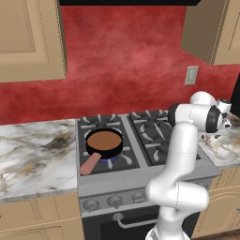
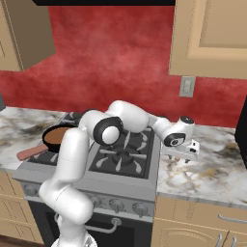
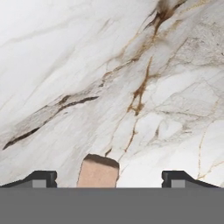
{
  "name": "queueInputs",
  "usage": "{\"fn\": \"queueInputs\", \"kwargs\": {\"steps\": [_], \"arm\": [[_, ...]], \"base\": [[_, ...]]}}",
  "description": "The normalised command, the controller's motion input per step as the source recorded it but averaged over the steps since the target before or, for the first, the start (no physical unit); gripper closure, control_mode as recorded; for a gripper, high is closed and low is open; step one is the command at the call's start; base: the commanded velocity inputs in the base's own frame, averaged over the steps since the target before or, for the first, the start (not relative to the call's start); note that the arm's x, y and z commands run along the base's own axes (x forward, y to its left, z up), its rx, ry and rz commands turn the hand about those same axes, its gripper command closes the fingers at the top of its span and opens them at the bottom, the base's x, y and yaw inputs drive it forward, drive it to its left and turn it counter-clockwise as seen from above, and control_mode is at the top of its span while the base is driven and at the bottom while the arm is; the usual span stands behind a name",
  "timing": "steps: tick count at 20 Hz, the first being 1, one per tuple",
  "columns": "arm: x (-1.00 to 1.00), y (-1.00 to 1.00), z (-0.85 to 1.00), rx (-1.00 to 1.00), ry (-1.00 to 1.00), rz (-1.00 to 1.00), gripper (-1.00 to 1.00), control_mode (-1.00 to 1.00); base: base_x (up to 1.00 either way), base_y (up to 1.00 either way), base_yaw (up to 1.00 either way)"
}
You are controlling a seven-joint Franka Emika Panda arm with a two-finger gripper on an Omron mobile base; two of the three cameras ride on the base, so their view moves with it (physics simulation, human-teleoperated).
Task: Pick up the sugar cube(s) and place them in the saucepan with hot chocolate.
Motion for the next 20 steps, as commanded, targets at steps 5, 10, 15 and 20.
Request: {"fn": "queueInputs", "kwargs": {"steps": [5,10,15,20], "arm": [[0.06,0.03,-0.07,0.0,0.0,0.0,-1.0,-1.0],[0.13,0.03,-0.09,0.0,0.0,0.0,-1.0,-1.0],[0.01,0.01,-0.09,0.0,0.0,0.0,-1.0,-1.0],[0.0,0.03,-0.05,0.0,0.0,0.0,-1.0,-1.0]], "base": [[0.0,0.0,0.0],[0.0,0.0,0.0],[0.0,0.0,0.0],[0.0,0.0,0.0]]}}
